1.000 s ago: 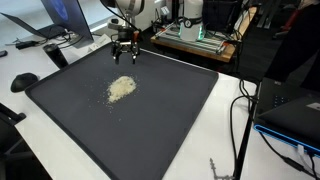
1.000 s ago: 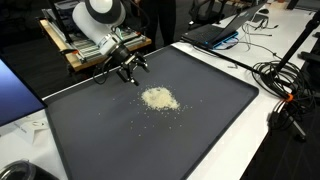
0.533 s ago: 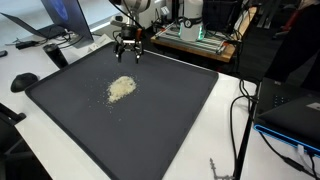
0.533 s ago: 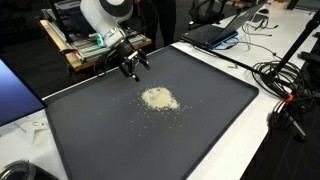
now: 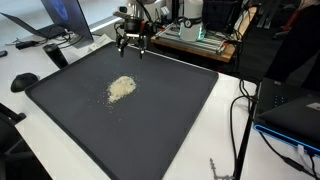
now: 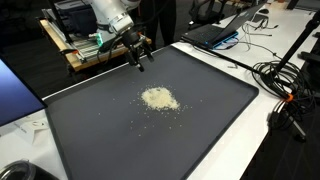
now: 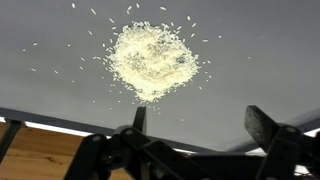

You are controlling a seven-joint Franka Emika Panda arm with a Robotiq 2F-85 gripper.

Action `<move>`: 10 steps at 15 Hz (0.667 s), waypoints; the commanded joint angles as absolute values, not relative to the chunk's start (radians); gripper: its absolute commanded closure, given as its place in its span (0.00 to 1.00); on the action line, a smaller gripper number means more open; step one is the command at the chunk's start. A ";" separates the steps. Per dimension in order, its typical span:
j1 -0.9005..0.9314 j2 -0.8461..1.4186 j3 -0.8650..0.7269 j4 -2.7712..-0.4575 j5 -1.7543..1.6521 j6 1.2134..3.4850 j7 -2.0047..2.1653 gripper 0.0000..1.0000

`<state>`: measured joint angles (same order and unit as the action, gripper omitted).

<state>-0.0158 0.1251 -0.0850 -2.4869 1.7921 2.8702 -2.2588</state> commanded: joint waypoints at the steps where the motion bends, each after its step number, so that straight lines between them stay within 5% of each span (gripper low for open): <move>1: 0.013 0.052 -0.057 -2.537 1.655 2.938 -2.096 0.00; 10: 0.030 0.036 -0.032 -2.573 1.139 3.014 -1.588 0.00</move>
<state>0.0364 0.0695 -0.0404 -2.5264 1.3252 3.0017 -1.7637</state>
